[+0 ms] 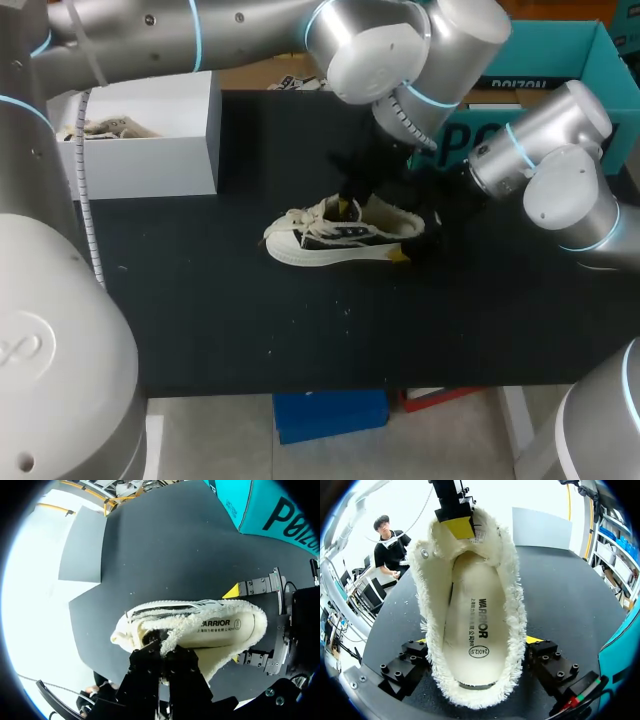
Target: Take the shoe out of the shoebox, open the shoe tongue, remove and reinsert the insole, then place the shoe into the shoebox
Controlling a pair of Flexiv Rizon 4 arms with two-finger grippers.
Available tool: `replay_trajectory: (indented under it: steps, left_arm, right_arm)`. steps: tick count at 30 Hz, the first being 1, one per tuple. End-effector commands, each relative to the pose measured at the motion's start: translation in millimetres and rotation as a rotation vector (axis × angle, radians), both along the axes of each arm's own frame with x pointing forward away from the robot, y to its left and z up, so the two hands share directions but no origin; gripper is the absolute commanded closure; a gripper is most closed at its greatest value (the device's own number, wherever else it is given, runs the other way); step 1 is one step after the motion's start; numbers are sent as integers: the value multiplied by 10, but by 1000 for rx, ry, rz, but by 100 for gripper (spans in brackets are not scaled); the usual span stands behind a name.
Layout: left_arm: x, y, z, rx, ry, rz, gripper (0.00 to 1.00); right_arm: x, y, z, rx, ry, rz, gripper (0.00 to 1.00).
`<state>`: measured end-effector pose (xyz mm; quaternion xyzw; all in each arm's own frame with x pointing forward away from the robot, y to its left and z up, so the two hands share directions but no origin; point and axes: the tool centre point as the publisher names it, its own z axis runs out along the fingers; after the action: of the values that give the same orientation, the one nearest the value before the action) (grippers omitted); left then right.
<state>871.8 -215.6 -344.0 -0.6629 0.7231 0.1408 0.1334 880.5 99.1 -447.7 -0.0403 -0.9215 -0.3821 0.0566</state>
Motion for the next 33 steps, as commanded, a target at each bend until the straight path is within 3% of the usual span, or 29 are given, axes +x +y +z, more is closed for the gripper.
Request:
replay_trajectory:
  steps: [1,10,28,33]
  left_arm:
    - [-75,159,181,-67,-33,-5,100]
    - [-101,355,309,-125,-67,17,100]
    - [-265,738,93,-144,-75,74,100]
    - [-310,815,-55,-144,-63,89,100]
  right_arm:
    - [-8,20,-54,-4,2,-2,100]
    - [-8,20,-54,-4,2,-2,100]
    - [-8,20,-54,-4,2,-2,100]
    - [-8,20,-54,-4,2,-2,100]
